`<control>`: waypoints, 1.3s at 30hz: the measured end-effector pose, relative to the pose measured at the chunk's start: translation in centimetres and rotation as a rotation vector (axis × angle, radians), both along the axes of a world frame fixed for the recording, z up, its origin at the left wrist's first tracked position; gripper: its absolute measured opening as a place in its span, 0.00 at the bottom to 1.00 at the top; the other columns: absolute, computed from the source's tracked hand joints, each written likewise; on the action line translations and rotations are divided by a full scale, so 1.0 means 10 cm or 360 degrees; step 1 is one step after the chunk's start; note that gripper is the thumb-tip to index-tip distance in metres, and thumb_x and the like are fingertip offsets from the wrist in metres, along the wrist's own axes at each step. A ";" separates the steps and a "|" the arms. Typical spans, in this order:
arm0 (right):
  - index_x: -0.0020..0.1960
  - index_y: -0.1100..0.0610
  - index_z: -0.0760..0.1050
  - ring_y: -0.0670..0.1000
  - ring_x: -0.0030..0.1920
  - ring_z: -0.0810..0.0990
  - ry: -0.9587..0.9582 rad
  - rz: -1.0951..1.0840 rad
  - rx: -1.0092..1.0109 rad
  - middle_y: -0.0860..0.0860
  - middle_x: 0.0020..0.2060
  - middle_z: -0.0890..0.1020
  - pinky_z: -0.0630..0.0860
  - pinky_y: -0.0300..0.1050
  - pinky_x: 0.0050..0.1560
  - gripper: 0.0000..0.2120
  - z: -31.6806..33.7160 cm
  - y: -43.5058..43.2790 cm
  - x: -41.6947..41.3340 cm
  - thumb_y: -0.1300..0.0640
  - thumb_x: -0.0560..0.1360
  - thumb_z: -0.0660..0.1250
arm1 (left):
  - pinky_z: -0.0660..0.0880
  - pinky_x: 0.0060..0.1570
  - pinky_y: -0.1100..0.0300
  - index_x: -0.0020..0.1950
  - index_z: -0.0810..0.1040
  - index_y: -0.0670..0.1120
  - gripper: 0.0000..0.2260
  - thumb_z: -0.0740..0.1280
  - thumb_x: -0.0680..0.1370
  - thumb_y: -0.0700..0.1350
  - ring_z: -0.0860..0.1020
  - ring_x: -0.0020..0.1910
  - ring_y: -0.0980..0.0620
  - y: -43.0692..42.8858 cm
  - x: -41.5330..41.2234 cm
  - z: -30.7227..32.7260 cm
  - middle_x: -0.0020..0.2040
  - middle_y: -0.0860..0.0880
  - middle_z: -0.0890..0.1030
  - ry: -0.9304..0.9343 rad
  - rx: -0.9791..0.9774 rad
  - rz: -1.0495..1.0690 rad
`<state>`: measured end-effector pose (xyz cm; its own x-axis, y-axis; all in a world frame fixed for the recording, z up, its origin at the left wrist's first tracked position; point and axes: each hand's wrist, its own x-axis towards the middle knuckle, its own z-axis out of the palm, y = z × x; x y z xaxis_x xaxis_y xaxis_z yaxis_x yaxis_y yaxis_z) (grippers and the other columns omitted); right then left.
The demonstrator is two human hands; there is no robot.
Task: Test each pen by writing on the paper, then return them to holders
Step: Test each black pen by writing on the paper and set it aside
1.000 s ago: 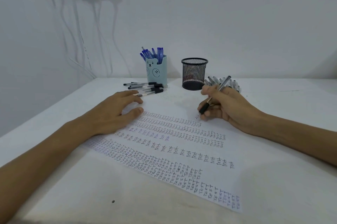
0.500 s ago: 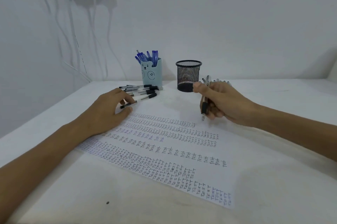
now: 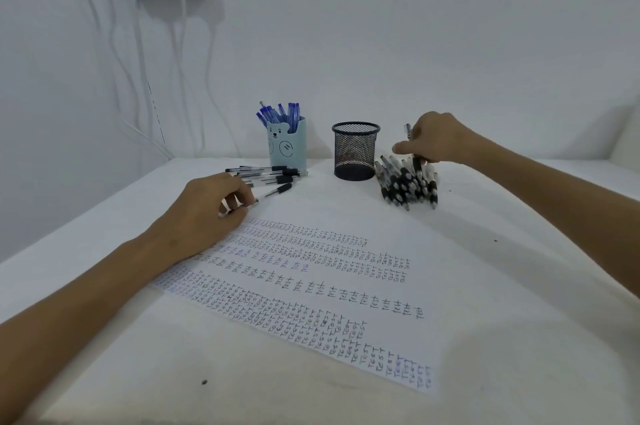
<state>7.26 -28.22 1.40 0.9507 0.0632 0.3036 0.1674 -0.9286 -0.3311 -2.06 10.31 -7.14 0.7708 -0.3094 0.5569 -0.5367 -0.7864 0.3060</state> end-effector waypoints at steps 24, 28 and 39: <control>0.55 0.54 0.82 0.53 0.46 0.80 -0.0525 0.0595 -0.0273 0.51 0.46 0.84 0.75 0.45 0.46 0.11 -0.18 0.78 -0.32 0.50 0.77 0.67 | 0.76 0.55 0.68 0.55 0.80 0.45 0.10 0.74 0.77 0.35 0.82 0.47 0.54 -0.27 -0.29 0.17 0.48 0.53 0.83 -0.0400 -0.0306 -0.0040; 0.66 0.54 0.78 0.48 0.47 0.75 -0.0585 0.0942 -0.0425 0.50 0.59 0.78 0.73 0.43 0.50 0.18 -0.33 1.07 -0.52 0.49 0.79 0.69 | 0.73 0.57 0.72 0.57 0.80 0.44 0.09 0.74 0.78 0.37 0.81 0.50 0.59 -0.34 -0.34 0.19 0.50 0.52 0.83 -0.0457 -0.0230 -0.0119; 0.47 0.58 0.71 0.52 0.38 0.72 -0.0696 0.1145 -0.0353 0.48 0.38 0.75 0.73 0.51 0.41 0.17 -0.52 1.15 -0.63 0.45 0.84 0.58 | 0.79 0.60 0.60 0.60 0.79 0.44 0.12 0.72 0.79 0.47 0.83 0.56 0.52 -0.34 -0.34 0.22 0.54 0.51 0.83 -0.0476 -0.0341 -0.0233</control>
